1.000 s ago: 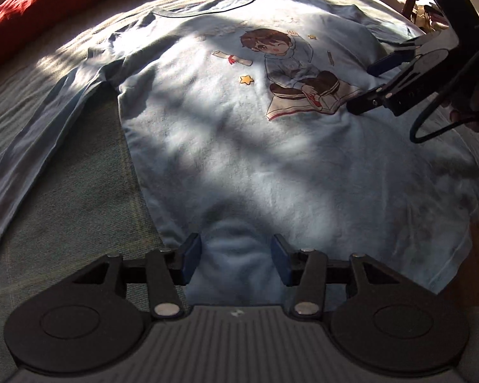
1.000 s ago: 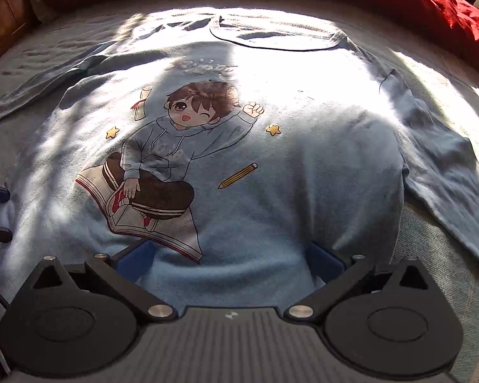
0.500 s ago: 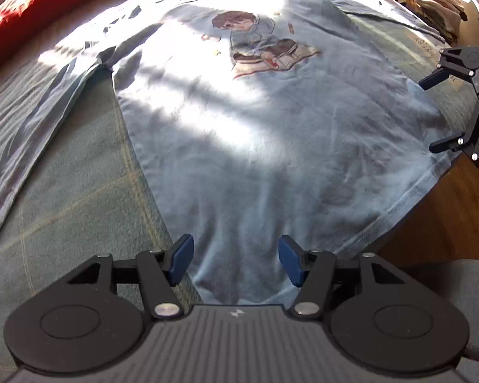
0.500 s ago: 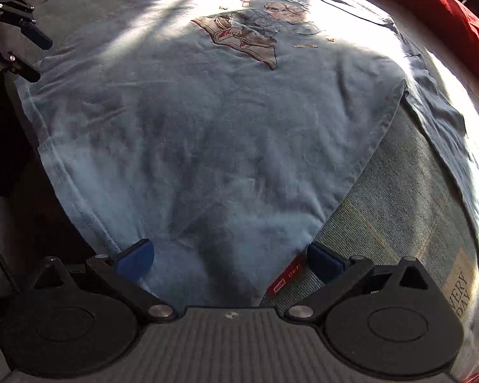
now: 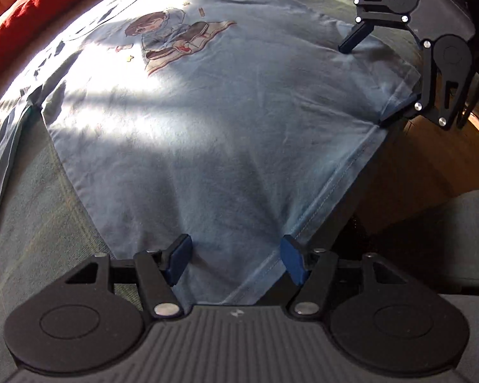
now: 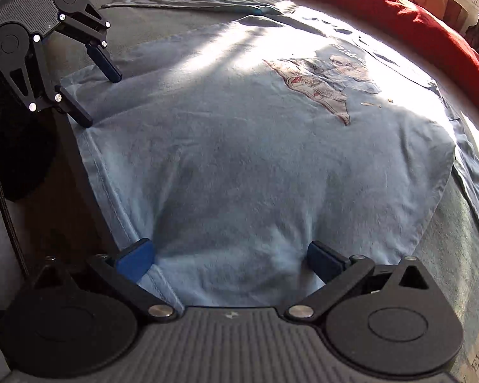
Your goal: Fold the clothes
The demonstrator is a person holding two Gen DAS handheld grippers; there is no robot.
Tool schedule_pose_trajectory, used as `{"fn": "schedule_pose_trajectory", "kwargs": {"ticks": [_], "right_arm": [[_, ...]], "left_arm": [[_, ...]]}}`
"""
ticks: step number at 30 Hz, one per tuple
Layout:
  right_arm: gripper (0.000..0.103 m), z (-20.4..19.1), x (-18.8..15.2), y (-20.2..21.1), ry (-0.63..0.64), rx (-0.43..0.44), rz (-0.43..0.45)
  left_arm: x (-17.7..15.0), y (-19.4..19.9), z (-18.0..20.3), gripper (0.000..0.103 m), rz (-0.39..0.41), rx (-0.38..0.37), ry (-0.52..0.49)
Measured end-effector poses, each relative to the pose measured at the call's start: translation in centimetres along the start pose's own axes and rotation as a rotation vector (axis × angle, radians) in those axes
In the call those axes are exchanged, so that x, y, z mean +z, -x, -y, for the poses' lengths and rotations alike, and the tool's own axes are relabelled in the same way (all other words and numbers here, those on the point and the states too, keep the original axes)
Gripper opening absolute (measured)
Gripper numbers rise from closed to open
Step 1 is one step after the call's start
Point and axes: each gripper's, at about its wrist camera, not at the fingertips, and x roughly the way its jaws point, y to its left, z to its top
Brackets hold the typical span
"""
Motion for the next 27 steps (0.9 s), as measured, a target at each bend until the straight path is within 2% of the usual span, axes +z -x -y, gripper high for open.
{"fn": "schedule_pose_trajectory", "kwargs": {"ticks": [1, 4, 5, 8, 12, 13, 17, 19, 23, 27], "right_arm": [[0.103, -0.2, -0.2, 0.5, 0.031, 0.0, -0.03], [0.103, -0.2, 0.4, 1.8, 0.085, 0.008, 0.002], [0.103, -0.1, 1.0, 2.1, 0.086, 0.003, 0.04], [0.103, 0.5, 3.0, 0.6, 0.093, -0.022, 0.07], [0.103, 1.1, 3.1, -1.2, 0.072, -0.018, 0.022], [0.103, 1.2, 2.5, -0.8, 0.062, -0.013, 0.017], [0.103, 1.3, -0.8, 0.8, 0.057, -0.011, -0.081], [0.103, 0.7, -1.9, 1.6, 0.11, -0.016, -0.114], [0.103, -0.1, -2.4, 2.6, 0.197, -0.026, -0.082], [0.103, -1.2, -2.2, 1.0, 0.343, -0.072, -0.059]], "left_arm": [[0.4, 0.5, 0.0, 0.061, 0.012, -0.017, 0.007], [2.0, 0.0, 0.5, 0.061, 0.045, -0.043, -0.008], [2.6, -0.4, 0.7, 0.061, 0.056, -0.049, -0.017], [4.3, -1.7, 1.3, 0.061, 0.088, -0.066, -0.043], [6.4, -3.2, 2.2, 0.064, 0.13, -0.087, -0.082], [5.6, -2.9, 2.5, 0.068, 0.127, -0.083, -0.094], [3.3, -1.4, 2.1, 0.068, 0.044, -0.081, -0.06], [2.9, -0.4, 1.9, 0.068, 0.022, -0.09, -0.056], [4.4, 0.6, 1.8, 0.068, 0.094, -0.109, -0.059], [5.7, -0.2, 3.4, 0.068, 0.112, -0.146, -0.126]]}}
